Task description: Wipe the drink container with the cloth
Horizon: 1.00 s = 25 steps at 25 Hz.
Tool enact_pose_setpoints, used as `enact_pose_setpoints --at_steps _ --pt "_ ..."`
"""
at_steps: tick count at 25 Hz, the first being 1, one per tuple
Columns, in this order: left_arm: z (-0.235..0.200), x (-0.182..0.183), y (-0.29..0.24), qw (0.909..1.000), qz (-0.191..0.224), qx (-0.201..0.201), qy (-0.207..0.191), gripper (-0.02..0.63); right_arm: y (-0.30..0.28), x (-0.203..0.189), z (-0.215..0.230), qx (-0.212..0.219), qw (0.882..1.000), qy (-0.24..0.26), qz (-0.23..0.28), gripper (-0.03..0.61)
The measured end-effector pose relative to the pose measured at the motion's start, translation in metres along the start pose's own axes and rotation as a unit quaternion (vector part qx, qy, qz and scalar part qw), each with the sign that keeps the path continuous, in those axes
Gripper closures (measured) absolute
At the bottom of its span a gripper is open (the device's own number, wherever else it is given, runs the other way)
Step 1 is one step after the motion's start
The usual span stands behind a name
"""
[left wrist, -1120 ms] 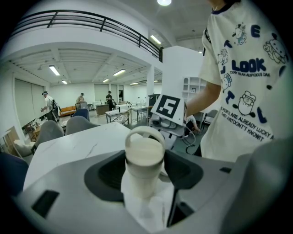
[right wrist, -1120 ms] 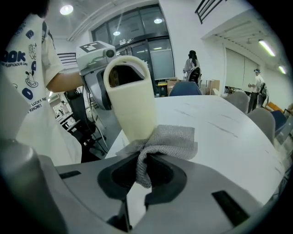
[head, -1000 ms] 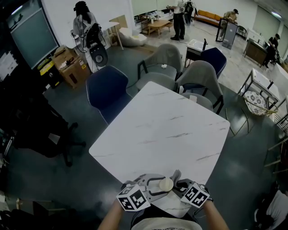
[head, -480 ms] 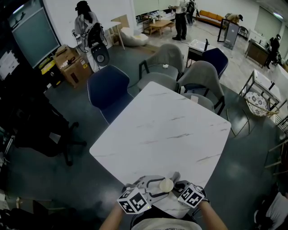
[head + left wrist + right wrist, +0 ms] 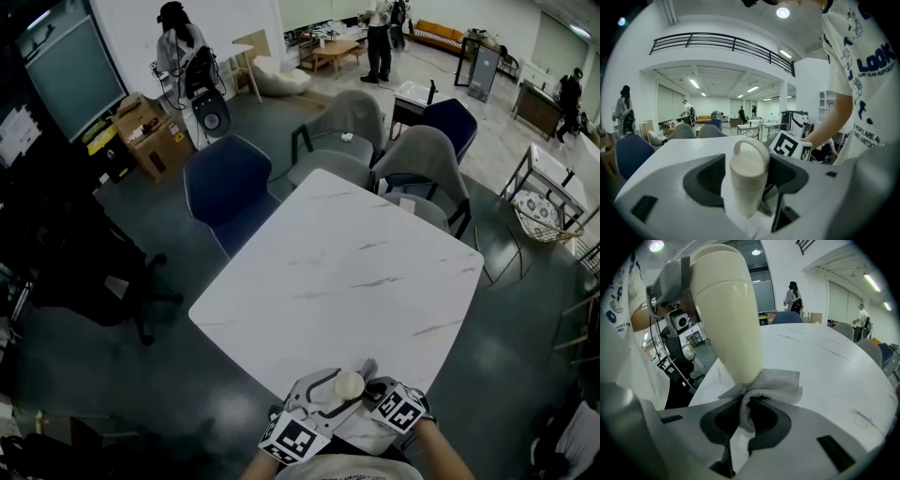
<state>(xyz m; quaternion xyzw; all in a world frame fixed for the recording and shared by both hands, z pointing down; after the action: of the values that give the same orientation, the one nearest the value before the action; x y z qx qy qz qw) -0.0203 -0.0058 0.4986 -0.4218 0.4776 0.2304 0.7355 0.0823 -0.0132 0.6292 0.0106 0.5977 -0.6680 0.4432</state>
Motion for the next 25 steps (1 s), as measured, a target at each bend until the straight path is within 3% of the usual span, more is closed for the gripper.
enact_pose_setpoints --at_steps 6,11,25 --pt "0.002 0.004 -0.002 0.9982 0.007 0.040 0.045 0.344 0.001 0.002 -0.002 -0.002 1.000 0.001 0.001 0.532" --pt "0.005 0.004 -0.004 0.9973 0.001 0.059 0.042 0.344 0.000 0.000 -0.001 -0.008 1.000 0.002 0.003 0.532" --pt "-0.002 0.004 -0.001 0.9996 0.008 0.012 0.026 0.344 0.028 0.019 -0.020 0.025 0.999 0.003 0.019 0.532"
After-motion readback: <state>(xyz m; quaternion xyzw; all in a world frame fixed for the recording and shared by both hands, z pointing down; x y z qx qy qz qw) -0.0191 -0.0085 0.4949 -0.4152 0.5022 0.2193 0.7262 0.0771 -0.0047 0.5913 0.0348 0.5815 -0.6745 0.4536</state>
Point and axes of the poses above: the fingertips, and each gripper's own axes: y backward along the fingers, z to its right, x out of its top, the point moved 6 cm from there along y, backward along the fingers, and after that the axes turned 11 degrees about -y, right-handed, at the moved point
